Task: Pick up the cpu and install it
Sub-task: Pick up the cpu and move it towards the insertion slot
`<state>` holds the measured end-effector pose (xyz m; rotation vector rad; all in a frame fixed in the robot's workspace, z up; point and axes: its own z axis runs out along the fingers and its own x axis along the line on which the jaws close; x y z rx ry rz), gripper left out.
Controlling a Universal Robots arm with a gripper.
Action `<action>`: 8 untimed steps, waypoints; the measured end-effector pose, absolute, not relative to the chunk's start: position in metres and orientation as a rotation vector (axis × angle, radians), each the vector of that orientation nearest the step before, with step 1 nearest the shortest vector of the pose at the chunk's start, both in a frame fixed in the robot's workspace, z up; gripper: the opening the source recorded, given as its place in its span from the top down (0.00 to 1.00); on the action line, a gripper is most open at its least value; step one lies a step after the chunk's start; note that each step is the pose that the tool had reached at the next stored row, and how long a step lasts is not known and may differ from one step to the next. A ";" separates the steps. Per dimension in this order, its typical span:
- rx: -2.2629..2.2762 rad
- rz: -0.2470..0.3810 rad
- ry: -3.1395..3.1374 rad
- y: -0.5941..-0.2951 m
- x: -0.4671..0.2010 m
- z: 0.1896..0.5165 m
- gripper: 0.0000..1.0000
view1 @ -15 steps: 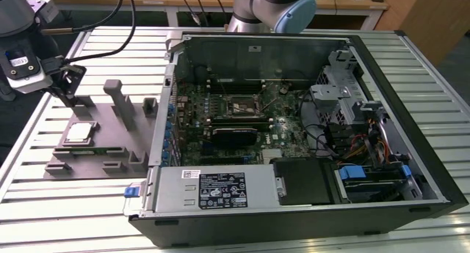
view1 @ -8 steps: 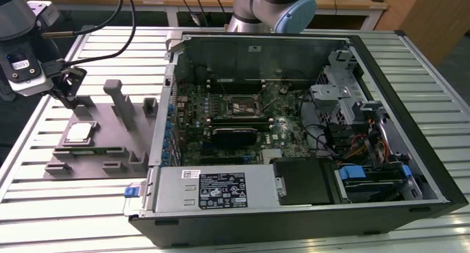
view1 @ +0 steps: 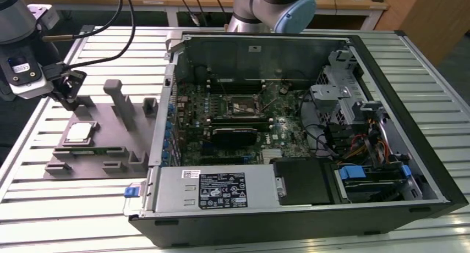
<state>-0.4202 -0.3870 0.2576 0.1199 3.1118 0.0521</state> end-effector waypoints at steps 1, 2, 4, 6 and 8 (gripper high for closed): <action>0.120 0.052 3.112 -0.387 -0.420 0.257 0.89; 0.120 0.052 3.112 -0.387 -0.421 0.256 0.89; 0.120 0.051 3.112 -0.387 -0.421 0.254 0.89; 0.120 0.051 3.112 -0.387 -0.422 0.253 0.89; 0.120 0.050 3.112 -0.387 -0.423 0.251 0.89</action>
